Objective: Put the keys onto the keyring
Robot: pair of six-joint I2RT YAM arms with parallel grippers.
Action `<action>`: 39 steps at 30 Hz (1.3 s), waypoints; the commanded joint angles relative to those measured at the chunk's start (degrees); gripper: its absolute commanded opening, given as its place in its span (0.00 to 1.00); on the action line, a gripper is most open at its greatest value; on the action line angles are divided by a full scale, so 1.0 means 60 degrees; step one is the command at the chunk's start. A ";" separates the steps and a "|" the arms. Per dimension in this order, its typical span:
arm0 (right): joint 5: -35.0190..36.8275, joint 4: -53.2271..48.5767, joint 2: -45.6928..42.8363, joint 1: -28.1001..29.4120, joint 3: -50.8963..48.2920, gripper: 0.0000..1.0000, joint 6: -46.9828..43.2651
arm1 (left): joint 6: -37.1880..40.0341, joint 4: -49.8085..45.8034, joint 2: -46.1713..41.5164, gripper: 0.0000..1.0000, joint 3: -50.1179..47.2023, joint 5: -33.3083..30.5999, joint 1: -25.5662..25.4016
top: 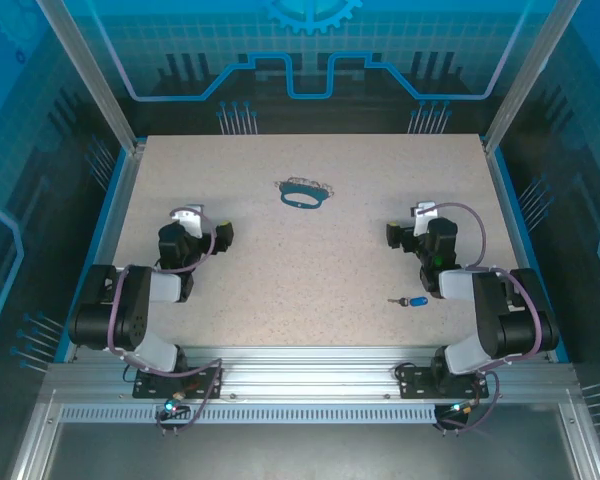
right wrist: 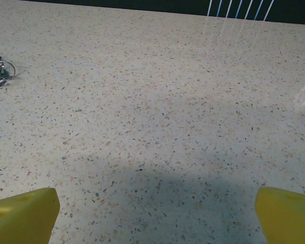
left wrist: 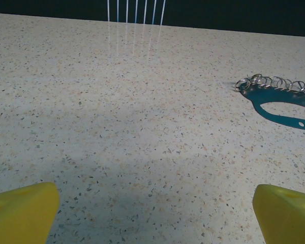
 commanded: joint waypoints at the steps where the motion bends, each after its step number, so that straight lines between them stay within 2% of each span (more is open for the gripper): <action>1: 0.0186 0.0376 0.0063 0.0102 -0.0029 1.00 -0.0122 | -0.0001 0.0028 0.0013 0.99 0.0083 0.0163 0.0059; 19: -0.0008 0.0332 0.0063 0.0011 -0.0009 1.00 -0.0092 | 0.0027 -0.0027 0.0003 0.99 0.0105 0.0046 0.0015; 30: 0.0093 0.0293 -0.0011 0.0047 -0.0004 1.00 -0.0083 | 0.0015 0.0616 -0.0420 0.99 -0.0393 0.0183 0.0013; 39: 0.0044 -0.3747 -0.1850 0.0203 0.1480 1.00 0.0401 | -0.0105 -0.2636 -0.2355 0.99 0.0552 -0.0020 0.0000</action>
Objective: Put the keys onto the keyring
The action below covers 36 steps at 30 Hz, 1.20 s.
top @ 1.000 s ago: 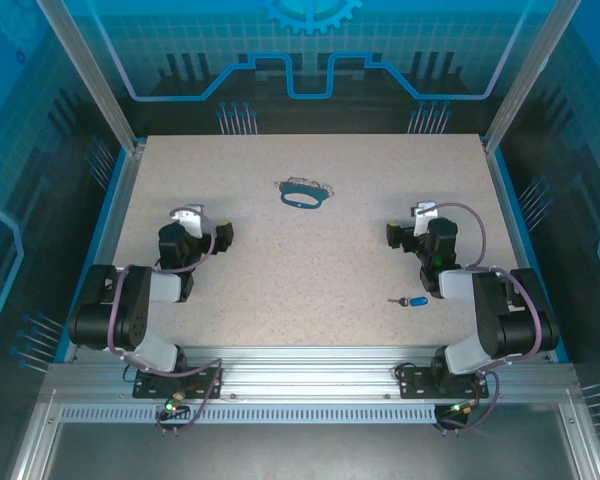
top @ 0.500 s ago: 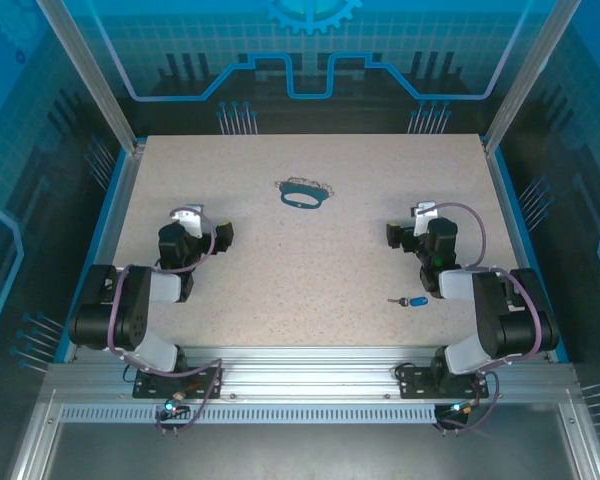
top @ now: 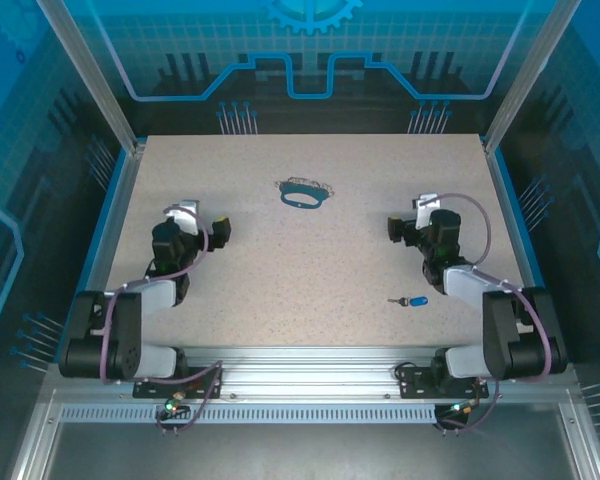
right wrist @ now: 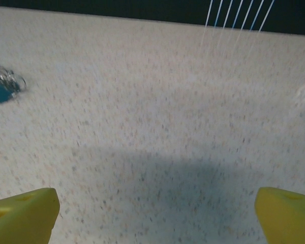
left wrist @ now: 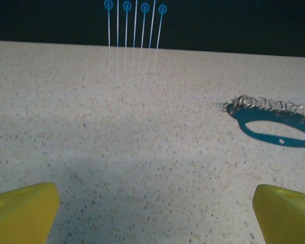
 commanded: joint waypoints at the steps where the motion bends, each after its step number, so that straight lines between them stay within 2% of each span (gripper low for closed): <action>1: -0.0039 -0.1790 -0.0644 0.0071 0.0777 1.00 0.0641 | -0.0212 -0.1615 -0.0681 0.99 0.0608 -0.0064 0.0004; 4: -0.0010 -0.3432 -0.0909 -0.0058 0.1652 1.00 0.1761 | -0.0741 -0.2924 -0.0949 0.99 0.1369 -0.0054 -0.0007; 8: 0.0081 -0.4532 -0.0779 -0.0077 0.2620 1.00 0.2849 | -0.1682 -0.4387 -0.0875 0.99 0.2535 -0.0170 -0.0251; 15: -0.1766 -0.5125 -0.0212 0.0052 0.3840 1.00 0.2639 | -0.2363 -0.6350 0.0174 0.99 0.4546 -0.1046 -0.1673; 21: -0.2244 -0.5459 0.0344 0.0443 0.4289 1.00 0.2442 | -0.2661 -0.7687 0.1950 0.99 0.6565 -0.1949 -0.2571; 28: -0.2314 -0.5614 0.0419 0.0663 0.4063 0.98 0.2784 | -0.2102 -0.9533 0.4725 0.99 0.9559 -0.2968 -0.3438; 36: -0.2335 -0.5694 0.0647 0.0752 0.3848 0.95 0.3461 | -0.1778 -1.0870 0.6956 0.99 1.2113 -0.3871 -0.4028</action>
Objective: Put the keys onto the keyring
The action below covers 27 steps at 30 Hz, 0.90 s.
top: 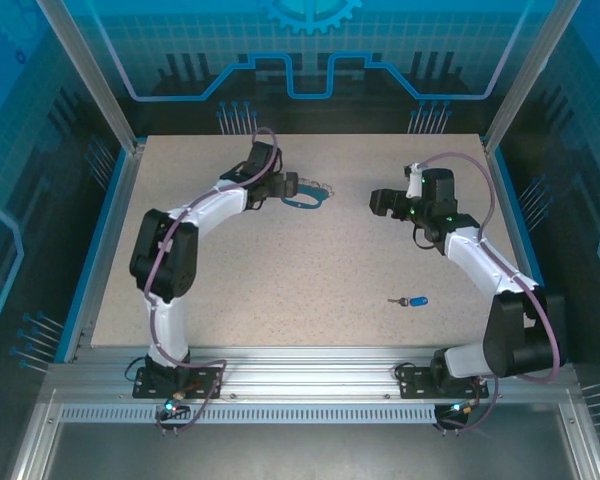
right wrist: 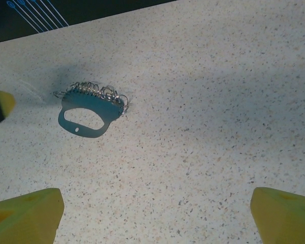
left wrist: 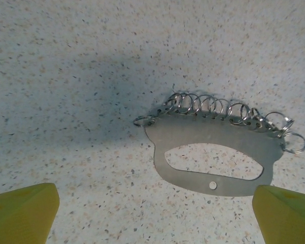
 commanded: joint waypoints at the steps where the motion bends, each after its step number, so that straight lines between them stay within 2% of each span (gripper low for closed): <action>1: -0.0239 -0.0221 0.0276 0.0150 -0.0144 0.95 0.0499 | 0.0404 -0.1155 0.0659 0.99 0.1064 -0.0765 -0.0177; 13: -0.0118 -0.0153 0.0131 0.0263 -0.0539 0.95 0.0952 | 0.1428 -0.2848 0.2734 0.99 0.3654 -0.2012 -0.0866; 27: 0.0292 -0.0606 -0.0584 0.0264 -0.0540 0.96 0.0761 | 0.1528 -0.3430 0.3649 0.99 0.4560 -0.2048 -0.1015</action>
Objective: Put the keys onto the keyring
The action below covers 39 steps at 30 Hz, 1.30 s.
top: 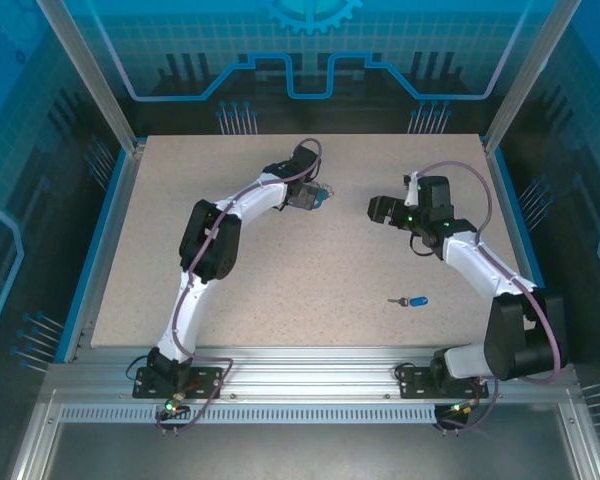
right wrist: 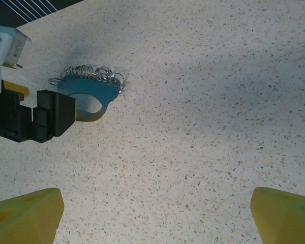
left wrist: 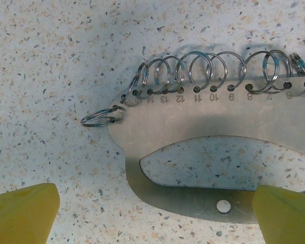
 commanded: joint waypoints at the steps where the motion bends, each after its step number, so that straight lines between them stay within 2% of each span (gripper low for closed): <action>1: 0.0198 -0.0315 -0.0418 0.0115 -0.0107 0.96 -0.0059 | 0.0104 -0.0516 0.0379 0.99 0.0622 -0.0161 -0.0026; 8: 0.0358 -0.0512 -0.0860 0.0098 -0.0356 0.97 -0.0093 | 0.0116 -0.1092 0.0944 0.99 0.1407 -0.0069 -0.0033; 18: 0.0441 -0.0775 -0.1280 0.0072 -0.0298 0.97 -0.0072 | 0.0106 -0.1286 0.0904 0.99 0.1010 0.0074 -0.0048; 29: 0.0115 -0.0690 -0.1400 0.0075 -0.0600 0.97 0.0184 | 0.0134 -0.0582 -0.0495 0.99 -0.1374 0.0150 -0.0446; 39: -0.0553 -0.0419 -0.1462 0.0172 -0.1306 0.96 0.0367 | -0.0159 0.0329 -0.2882 0.99 -0.4997 0.0266 -0.1141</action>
